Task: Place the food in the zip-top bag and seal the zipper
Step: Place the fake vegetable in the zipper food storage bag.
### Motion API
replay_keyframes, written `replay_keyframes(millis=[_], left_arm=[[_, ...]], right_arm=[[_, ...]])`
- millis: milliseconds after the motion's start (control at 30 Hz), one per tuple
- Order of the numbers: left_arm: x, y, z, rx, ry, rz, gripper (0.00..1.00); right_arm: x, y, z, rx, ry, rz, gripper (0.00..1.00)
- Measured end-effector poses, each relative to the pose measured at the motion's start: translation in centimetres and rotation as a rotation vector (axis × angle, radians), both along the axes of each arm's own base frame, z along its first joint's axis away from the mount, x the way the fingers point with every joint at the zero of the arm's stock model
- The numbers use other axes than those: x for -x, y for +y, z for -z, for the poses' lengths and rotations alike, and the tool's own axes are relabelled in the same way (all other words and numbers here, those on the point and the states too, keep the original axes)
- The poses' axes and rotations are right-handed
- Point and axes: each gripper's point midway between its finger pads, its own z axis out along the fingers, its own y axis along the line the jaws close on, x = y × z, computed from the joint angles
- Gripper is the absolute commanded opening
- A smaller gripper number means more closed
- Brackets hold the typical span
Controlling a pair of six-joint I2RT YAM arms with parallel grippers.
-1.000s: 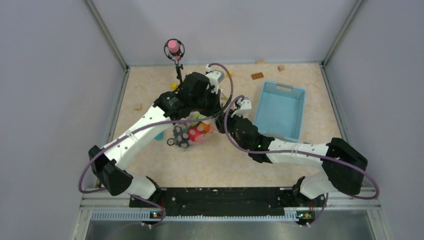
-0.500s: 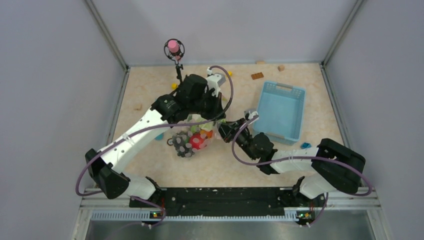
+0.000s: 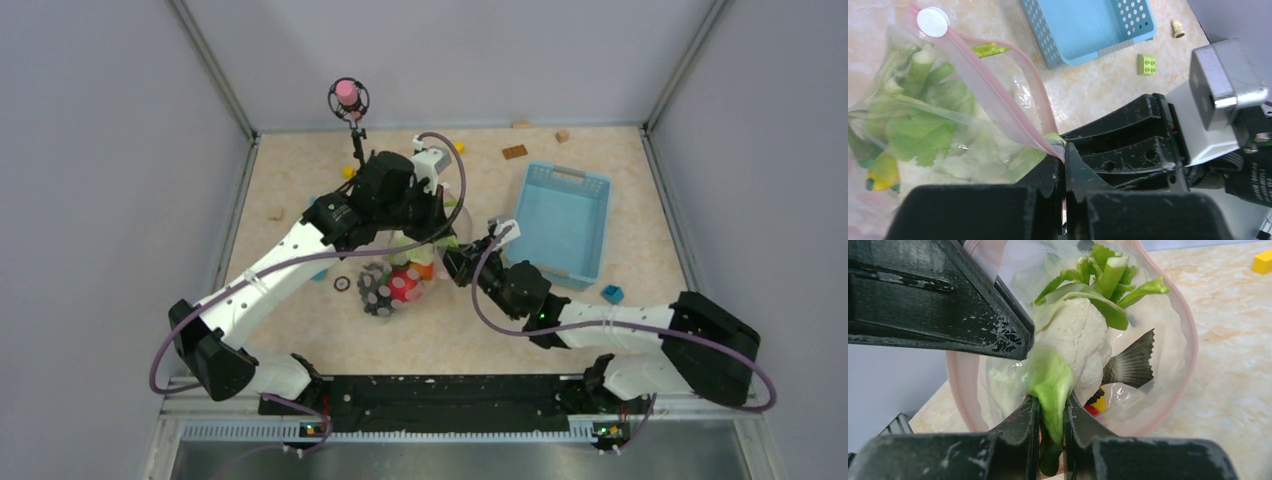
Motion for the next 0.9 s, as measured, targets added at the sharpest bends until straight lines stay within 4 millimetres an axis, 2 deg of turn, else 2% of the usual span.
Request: replay_keyframes(millis=[133, 233, 333, 433, 600, 700, 800, 900], left_arm=[[-0.4, -0.5, -0.4, 0.013, -0.031, -0.01, 0.0], [-0.6, -0.9, -0.7, 0.032, -0.053, -0.007, 0.0], [-0.4, -0.9, -1.0, 0.044, -0.065, -0.002, 0.0], [-0.3, -0.7, -1.3, 0.05, -0.077, 0.004, 0.0], [0.2, -0.6, -1.5, 0.06, -0.09, 0.028, 0.0], [0.6, -0.5, -1.6, 0.064, -0.094, 0.044, 0.0], [0.9, -0.4, -1.7, 0.067, -0.098, 0.053, 0.0], [1.2, 0.0, -1.8, 0.069, -0.105, 0.055, 0.0]], right_arm=[[0.6, -1.9, -0.6, 0.03, 0.046, 0.031, 0.28], [1.2, -3.6, -1.3, 0.053, 0.077, 0.056, 0.5], [1.7, -4.8, -2.3, 0.08, 0.083, 0.066, 0.67], [2.1, -5.6, -4.2, 0.098, 0.067, 0.067, 0.78], [2.6, -6.6, -8.3, 0.098, 0.016, 0.062, 0.85], [2.7, -7.0, -9.9, 0.105, -0.004, 0.046, 0.89], [2.1, -7.6, -10.3, 0.13, -0.013, 0.052, 0.9], [0.7, -8.9, -9.8, 0.174, 0.012, 0.087, 0.85]])
